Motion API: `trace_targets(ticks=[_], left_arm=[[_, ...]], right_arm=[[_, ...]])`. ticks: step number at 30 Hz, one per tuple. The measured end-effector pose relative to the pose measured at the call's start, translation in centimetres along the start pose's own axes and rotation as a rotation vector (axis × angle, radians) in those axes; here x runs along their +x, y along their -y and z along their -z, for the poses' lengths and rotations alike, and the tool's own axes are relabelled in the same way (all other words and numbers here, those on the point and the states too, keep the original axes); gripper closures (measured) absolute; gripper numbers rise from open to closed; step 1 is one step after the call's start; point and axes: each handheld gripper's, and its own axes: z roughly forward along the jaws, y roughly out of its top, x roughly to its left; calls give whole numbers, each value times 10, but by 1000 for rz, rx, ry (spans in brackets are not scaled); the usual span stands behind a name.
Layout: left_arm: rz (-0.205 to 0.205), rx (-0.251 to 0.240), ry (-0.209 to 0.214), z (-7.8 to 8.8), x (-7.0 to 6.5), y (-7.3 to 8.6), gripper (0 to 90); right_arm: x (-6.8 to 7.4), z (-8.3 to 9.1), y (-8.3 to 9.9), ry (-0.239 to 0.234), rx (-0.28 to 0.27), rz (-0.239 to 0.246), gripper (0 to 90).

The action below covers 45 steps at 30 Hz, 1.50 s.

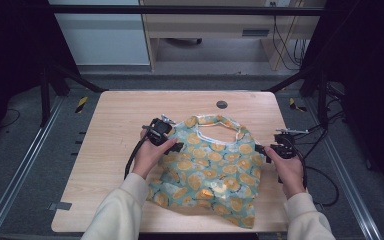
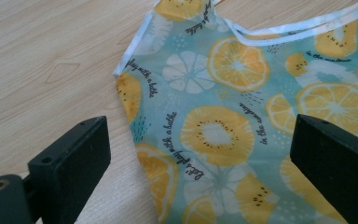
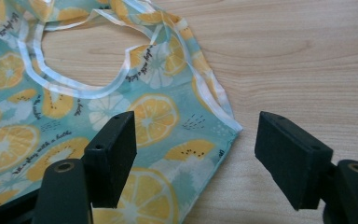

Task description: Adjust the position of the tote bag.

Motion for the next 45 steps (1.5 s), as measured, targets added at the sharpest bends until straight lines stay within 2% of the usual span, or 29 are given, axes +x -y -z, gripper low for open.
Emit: trace_targets(ticks=[2, 3, 8, 13, 19, 28, 32, 37, 41, 45], left_arm=[[5, 7, -1, -1, 1, 0, 48], [7, 9, -2, -2, 1, 0, 47], [-4, 16, -8, -2, 0, 0, 48], [-2, 8, -6, 0, 1, -1, 48], [3, 7, -1, 1, 1, -3, 48], [-4, 9, -5, 0, 0, -4, 50], [-10, 8, -7, 2, -1, -4, 51], [-7, 7, -11, 1, -1, -4, 51], [1, 7, -17, -1, 1, -3, 52], [0, 6, -21, 1, 3, -3, 53]], right_arm=[[0, -1, 2, -10, 4, -20, 314], [0, -3, 3, -12, 10, -10, 314], [1, -8, 5, -15, 27, -18, 329], [-2, -12, 7, -17, 52, -50, 339], [-1, -16, 10, -47, 60, -61, 360], [-1, -18, 11, -51, 75, -68, 389], [-1, -18, 11, -40, 71, -56, 374], [2, -21, 12, 0, 75, -18, 306], [8, -23, 10, 9, 83, 7, 317], [13, -25, 8, 43, 109, 43, 337]])
